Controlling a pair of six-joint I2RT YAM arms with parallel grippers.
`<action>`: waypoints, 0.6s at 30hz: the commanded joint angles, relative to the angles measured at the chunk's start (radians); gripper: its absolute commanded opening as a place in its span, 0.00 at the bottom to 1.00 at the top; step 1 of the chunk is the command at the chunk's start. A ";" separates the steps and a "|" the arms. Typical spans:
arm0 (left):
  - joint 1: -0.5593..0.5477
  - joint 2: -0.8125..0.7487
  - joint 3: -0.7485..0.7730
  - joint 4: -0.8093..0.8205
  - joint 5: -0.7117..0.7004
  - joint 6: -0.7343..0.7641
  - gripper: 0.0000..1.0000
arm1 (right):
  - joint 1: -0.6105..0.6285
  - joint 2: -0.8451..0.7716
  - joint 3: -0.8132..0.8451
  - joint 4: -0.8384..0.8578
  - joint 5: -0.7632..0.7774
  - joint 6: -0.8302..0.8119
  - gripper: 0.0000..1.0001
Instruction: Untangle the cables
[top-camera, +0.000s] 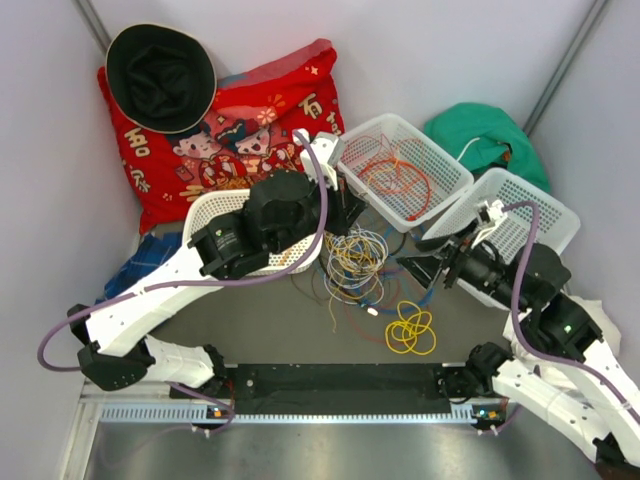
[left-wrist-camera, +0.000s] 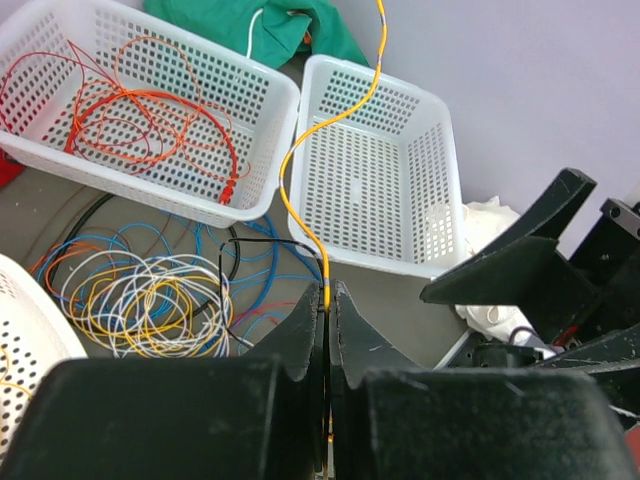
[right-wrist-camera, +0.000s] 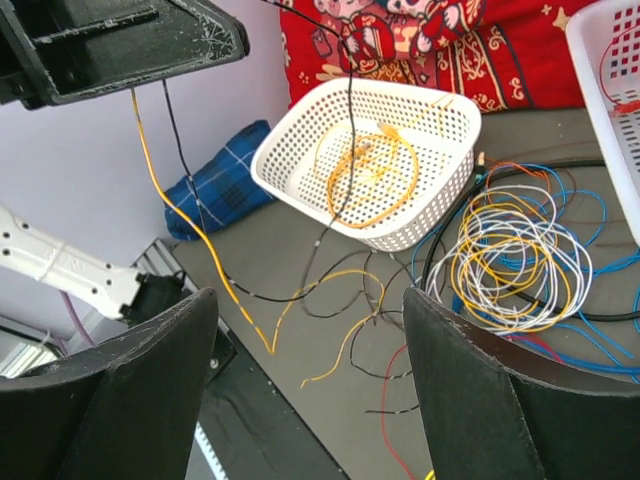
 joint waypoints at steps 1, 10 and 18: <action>0.002 -0.026 0.043 0.001 0.033 0.030 0.00 | 0.012 0.024 0.010 0.061 -0.051 -0.048 0.74; 0.002 -0.034 0.028 0.011 0.065 0.030 0.00 | 0.013 0.093 -0.025 0.192 -0.222 0.018 0.74; 0.002 -0.034 0.009 0.038 0.090 0.019 0.00 | 0.095 0.146 -0.028 0.236 -0.240 0.010 0.74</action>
